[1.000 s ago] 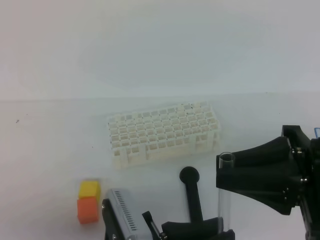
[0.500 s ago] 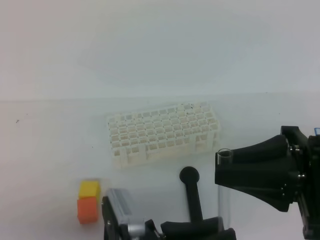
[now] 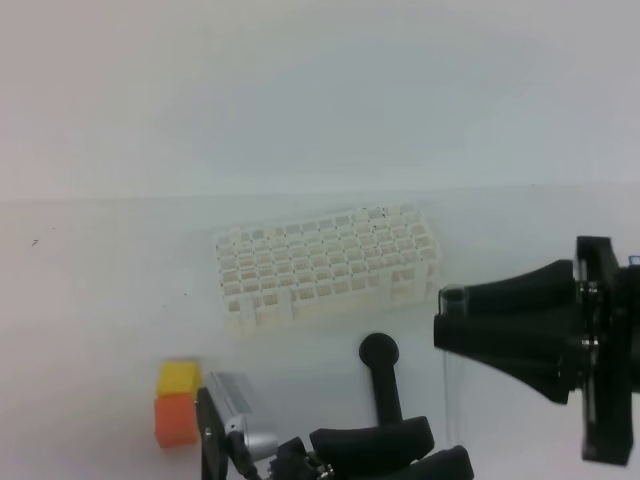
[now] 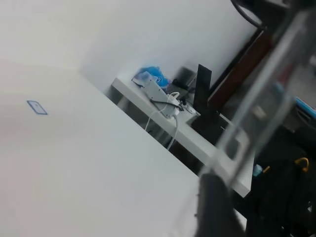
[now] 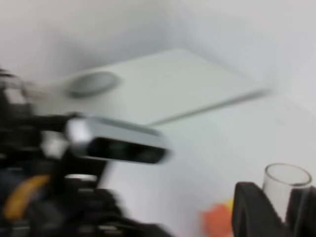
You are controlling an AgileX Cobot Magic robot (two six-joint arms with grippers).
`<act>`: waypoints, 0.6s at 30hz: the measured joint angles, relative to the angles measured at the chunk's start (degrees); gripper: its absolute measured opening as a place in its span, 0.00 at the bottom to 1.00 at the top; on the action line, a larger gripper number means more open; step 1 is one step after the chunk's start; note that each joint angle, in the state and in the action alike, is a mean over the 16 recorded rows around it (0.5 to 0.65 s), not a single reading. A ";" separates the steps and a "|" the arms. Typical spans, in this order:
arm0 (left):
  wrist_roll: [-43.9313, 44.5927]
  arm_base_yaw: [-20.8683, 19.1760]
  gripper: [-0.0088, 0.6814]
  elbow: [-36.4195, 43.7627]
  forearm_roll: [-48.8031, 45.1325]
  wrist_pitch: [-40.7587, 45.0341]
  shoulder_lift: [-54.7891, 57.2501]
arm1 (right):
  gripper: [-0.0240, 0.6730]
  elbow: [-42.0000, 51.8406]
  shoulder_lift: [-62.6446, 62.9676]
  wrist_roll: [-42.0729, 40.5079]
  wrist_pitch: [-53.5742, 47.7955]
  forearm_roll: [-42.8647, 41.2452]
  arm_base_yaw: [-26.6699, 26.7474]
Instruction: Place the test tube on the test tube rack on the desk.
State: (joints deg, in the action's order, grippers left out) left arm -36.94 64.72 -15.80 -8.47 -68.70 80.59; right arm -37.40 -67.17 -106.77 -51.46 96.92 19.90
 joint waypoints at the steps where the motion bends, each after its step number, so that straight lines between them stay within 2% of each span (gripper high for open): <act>1: 0.30 0.00 0.37 0.00 0.68 -0.01 0.02 | 0.22 0.00 0.09 -0.15 1.46 -0.04 0.00; 9: 2.91 -0.10 0.08 0.00 11.42 -0.05 -0.05 | 0.22 0.00 0.76 -0.97 13.11 -0.04 0.00; 12: 3.88 -0.12 0.03 0.00 15.84 -0.07 -0.02 | 0.22 0.00 0.82 -1.23 15.86 0.00 0.00; 18: 4.70 -0.18 0.01 0.00 21.91 -0.09 -0.02 | 0.22 0.00 0.85 -1.74 17.60 0.07 0.00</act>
State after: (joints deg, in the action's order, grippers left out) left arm -32.24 64.55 -15.80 13.43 -68.78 80.57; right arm -37.40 -66.32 -108.51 -33.86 96.99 19.90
